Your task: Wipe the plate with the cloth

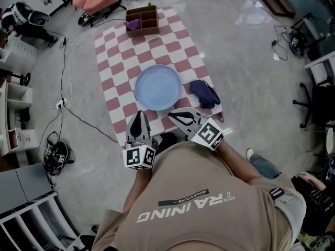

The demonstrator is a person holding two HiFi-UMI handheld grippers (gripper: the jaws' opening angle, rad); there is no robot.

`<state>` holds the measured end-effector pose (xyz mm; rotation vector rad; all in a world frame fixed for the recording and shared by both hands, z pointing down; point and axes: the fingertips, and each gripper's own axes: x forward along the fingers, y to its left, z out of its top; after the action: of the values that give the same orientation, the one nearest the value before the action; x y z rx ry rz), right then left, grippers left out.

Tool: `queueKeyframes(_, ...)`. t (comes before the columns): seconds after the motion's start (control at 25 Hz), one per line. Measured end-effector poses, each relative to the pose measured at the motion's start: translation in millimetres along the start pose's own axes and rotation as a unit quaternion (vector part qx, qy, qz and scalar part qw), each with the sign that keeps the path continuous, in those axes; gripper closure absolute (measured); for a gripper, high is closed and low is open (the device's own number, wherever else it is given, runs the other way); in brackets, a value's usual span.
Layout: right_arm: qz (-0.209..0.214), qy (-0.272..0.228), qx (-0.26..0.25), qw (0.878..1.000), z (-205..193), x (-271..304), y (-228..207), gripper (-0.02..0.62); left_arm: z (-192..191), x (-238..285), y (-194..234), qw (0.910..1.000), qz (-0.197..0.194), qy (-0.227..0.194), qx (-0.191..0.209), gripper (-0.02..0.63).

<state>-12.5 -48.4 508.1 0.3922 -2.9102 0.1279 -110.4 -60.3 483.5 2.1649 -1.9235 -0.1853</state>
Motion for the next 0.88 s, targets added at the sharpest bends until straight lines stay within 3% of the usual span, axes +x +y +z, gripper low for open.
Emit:
queueKeyframes(0.2,-0.026,0.000,-0.006,1.000,14.8,28.6,-19.2,0.577,24.9,33.6,18.7,0.9989,-0.039,-0.020,0.015,0.591)
queueKeyframes(0.64,-0.098,0.013,-0.017,0.995,26.0,63.8,-41.4,0.577,24.1,58.3,53.8,0.9948,-0.096,0.002,0.033,0.592)
queueKeyframes(0.88,-0.109,0.017,-0.010,0.994,24.9,60.7,-52.1,0.577,22.6,60.7,60.0,0.9955,-0.090,0.011,0.029,0.591)
